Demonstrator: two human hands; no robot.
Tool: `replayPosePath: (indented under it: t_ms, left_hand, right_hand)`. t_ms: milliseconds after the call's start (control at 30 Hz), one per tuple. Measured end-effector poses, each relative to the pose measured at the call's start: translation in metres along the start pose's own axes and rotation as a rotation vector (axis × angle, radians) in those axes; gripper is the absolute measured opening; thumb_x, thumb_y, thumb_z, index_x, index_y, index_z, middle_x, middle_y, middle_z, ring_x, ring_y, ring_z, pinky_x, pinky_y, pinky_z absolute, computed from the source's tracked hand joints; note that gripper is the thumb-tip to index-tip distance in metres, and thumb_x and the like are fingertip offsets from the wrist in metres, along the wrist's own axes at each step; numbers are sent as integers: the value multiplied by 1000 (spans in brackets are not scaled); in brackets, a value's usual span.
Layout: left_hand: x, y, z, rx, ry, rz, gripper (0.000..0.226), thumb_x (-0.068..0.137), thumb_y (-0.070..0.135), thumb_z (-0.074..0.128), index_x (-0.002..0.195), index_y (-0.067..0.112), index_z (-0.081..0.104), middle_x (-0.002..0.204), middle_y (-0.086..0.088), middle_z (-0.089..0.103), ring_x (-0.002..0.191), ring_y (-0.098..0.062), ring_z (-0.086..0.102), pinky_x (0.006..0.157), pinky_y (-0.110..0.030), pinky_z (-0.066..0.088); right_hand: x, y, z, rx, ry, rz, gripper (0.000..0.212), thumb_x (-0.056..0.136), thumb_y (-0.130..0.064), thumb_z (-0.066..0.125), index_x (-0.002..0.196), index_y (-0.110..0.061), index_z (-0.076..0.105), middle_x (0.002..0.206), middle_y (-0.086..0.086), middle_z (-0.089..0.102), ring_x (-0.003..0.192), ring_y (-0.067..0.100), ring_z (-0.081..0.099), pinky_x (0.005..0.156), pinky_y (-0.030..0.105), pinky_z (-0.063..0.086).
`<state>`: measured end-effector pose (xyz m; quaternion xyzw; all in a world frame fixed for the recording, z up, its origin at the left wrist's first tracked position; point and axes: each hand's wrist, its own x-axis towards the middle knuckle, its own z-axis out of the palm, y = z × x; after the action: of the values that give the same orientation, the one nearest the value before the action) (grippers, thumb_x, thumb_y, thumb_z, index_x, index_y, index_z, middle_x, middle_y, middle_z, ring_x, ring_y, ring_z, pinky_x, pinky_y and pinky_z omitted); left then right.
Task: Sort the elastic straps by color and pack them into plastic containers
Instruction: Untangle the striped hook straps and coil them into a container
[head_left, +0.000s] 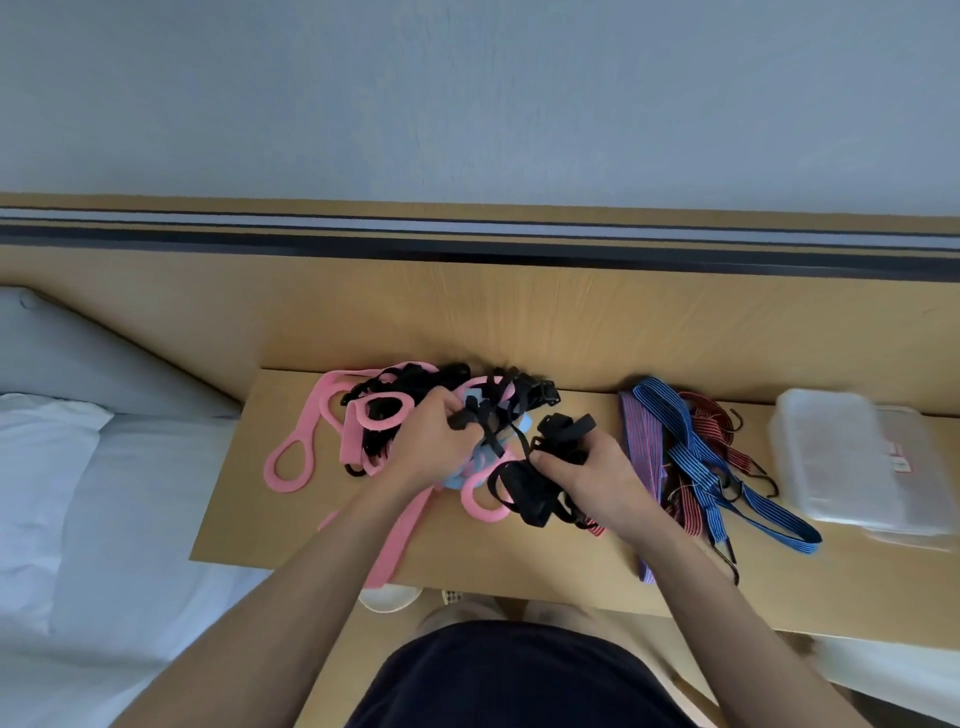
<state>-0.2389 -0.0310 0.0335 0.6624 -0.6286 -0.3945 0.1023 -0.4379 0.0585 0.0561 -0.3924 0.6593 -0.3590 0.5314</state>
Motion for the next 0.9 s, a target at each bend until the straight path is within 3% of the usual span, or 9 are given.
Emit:
replayPosePath:
  t_ms: [100, 167, 267, 433, 500, 633, 733, 833, 900]
  left_hand:
    - [-14, 8, -29, -110, 75, 32, 17, 84, 21, 67, 101, 24, 62, 93, 14, 68, 81, 3, 63, 69, -23, 48]
    - [-23, 16, -49, -188, 120, 51, 17, 85, 17, 70, 101, 22, 67, 98, 15, 71, 85, 9, 64, 74, -18, 48]
    - [-38, 33, -78, -247, 125, 89, 20, 84, 17, 75, 103, 22, 73, 103, 14, 73, 96, 2, 67, 86, -24, 54]
    - [-60, 61, -108, -252, 130, 167, 19, 85, 14, 75, 99, 27, 75, 92, 13, 75, 89, 1, 70, 80, -25, 57]
    - [-68, 70, -114, -248, 112, 208, 21, 85, 13, 75, 98, 29, 75, 90, 16, 75, 86, 2, 70, 77, -22, 57]
    - [-76, 86, -118, -152, 77, 287, 22, 84, 16, 75, 98, 33, 75, 92, 21, 73, 90, 3, 67, 81, -24, 57]
    - [-78, 96, -117, -62, 71, 339, 24, 83, 17, 74, 100, 33, 74, 93, 20, 72, 90, 1, 66, 81, -24, 57]
    - [-77, 100, -118, -40, 71, 352, 21, 84, 20, 74, 101, 32, 75, 90, 16, 72, 86, -2, 66, 77, -24, 56]
    - [-76, 100, -120, -133, 32, 343, 18, 88, 20, 74, 101, 31, 76, 89, 10, 73, 83, -9, 68, 75, -27, 58]
  right_hand:
    - [2, 2, 1, -66, -10, 5, 16, 87, -27, 77, 91, -29, 62, 74, -12, 68, 56, -6, 60, 49, 10, 41]
    - [5, 1, 1, -118, -4, 4, 19, 84, -36, 79, 93, -32, 62, 77, -17, 70, 64, -6, 63, 51, 10, 43]
    - [11, -8, 1, -178, 9, -37, 21, 82, -38, 79, 94, -37, 62, 83, -27, 70, 72, -5, 66, 53, 9, 44]
    - [16, -28, 2, -250, 34, -146, 37, 75, -47, 78, 104, -46, 55, 94, -33, 65, 88, -10, 61, 67, 16, 44]
    - [17, -37, 4, -249, 8, -216, 46, 73, -47, 79, 111, -49, 53, 98, -34, 65, 91, -10, 62, 71, 12, 46]
    - [17, -62, 16, -279, -79, -339, 70, 66, -56, 82, 127, -58, 47, 104, -29, 68, 97, -5, 66, 78, 13, 51]
    - [19, -82, 30, -337, -87, -465, 45, 72, -58, 75, 110, -60, 52, 97, -32, 66, 90, -9, 63, 67, 6, 46]
    - [25, -91, 37, -381, -70, -495, 8, 82, -51, 64, 86, -51, 57, 85, -27, 66, 77, -1, 62, 56, 13, 42]
    - [28, -91, 39, -423, -76, -484, 7, 85, -47, 62, 80, -47, 57, 80, -28, 65, 72, 0, 61, 52, 14, 40]
